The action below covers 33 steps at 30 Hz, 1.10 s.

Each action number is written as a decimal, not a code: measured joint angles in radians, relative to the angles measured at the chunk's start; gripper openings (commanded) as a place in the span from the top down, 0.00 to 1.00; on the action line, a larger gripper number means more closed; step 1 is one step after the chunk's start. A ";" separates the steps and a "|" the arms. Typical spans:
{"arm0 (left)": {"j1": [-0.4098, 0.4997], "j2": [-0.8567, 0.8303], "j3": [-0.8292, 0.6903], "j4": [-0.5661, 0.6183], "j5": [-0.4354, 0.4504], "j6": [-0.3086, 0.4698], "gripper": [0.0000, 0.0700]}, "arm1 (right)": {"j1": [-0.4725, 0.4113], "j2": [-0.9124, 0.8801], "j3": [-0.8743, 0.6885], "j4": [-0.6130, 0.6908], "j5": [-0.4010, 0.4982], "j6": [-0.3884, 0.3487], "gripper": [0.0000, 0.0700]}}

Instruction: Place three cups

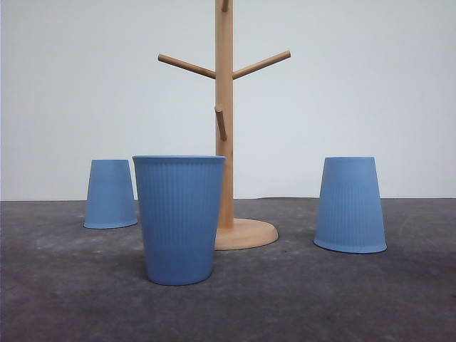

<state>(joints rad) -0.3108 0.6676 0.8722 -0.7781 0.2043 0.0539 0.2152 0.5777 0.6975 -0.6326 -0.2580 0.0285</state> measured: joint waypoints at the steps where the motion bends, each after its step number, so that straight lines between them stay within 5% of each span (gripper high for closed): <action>1: -0.017 0.005 0.000 -0.014 0.000 0.032 1.00 | 0.005 0.000 0.000 -0.002 0.000 -0.015 1.00; 4: -0.044 0.010 0.000 -0.037 0.000 0.107 1.00 | 0.008 0.000 0.000 -0.006 0.000 -0.043 1.00; 6: -0.046 0.010 0.000 -0.036 0.000 0.131 0.92 | 0.008 0.000 0.000 -0.006 0.001 -0.053 0.89; 9: -0.045 0.010 0.000 -0.018 -0.003 0.141 0.40 | 0.008 0.000 0.000 -0.006 0.001 -0.059 0.46; 11: -0.045 0.005 0.000 -0.009 -0.003 0.140 0.23 | 0.008 0.000 0.000 -0.006 0.001 -0.059 0.39; 17: -0.045 -0.003 0.000 -0.007 -0.027 0.091 0.23 | 0.008 -0.001 0.000 -0.006 0.001 -0.059 0.39; 26: -0.042 0.047 0.006 -0.001 -0.164 -0.133 0.23 | 0.008 -0.001 0.000 -0.006 0.001 -0.060 0.39; 33: 0.005 0.266 0.042 0.072 -0.144 -0.157 0.23 | 0.008 -0.001 0.000 -0.006 0.001 -0.059 0.39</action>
<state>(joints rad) -0.3059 0.9335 0.9141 -0.7057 0.0607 -0.1032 0.2234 0.5766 0.6975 -0.6388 -0.2573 -0.0307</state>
